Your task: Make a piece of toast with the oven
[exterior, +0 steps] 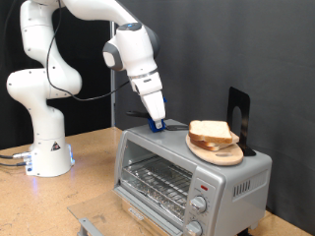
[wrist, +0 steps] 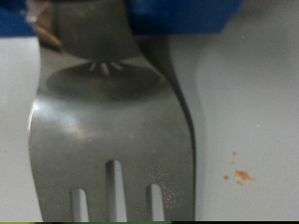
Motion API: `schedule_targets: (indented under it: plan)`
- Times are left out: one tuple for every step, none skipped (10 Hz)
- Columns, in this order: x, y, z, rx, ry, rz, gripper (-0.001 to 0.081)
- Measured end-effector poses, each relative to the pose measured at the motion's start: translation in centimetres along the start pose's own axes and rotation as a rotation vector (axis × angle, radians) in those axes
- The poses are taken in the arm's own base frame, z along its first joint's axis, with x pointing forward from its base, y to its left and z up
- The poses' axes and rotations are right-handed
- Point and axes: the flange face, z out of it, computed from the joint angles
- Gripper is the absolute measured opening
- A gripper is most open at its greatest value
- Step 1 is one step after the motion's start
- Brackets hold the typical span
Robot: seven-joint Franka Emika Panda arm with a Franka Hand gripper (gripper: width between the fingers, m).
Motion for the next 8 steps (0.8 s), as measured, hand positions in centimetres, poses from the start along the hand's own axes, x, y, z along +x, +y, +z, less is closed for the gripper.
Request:
schedule_targets:
  plan:
    - [0.0, 0.0, 0.0, 0.0, 0.0, 0.001, 0.0487]
    - [0.0, 0.0, 0.0, 0.0, 0.0, 0.003, 0.0487]
    - [0.0, 0.0, 0.0, 0.0, 0.0, 0.004, 0.0487]
    - [0.0, 0.0, 0.01, 0.0, 0.0, 0.006, 0.0488]
    - [-0.03, -0.02, 0.13, 0.001, -0.004, 0.006, 0.0488]
    - [-0.06, 0.0, 0.35, 0.003, -0.009, 0.007, 0.0601]
    - [-0.09, 0.03, 0.55, 0.005, -0.014, 0.008, 0.073]
    - [-0.08, 0.03, 0.59, 0.006, -0.015, 0.008, 0.073]
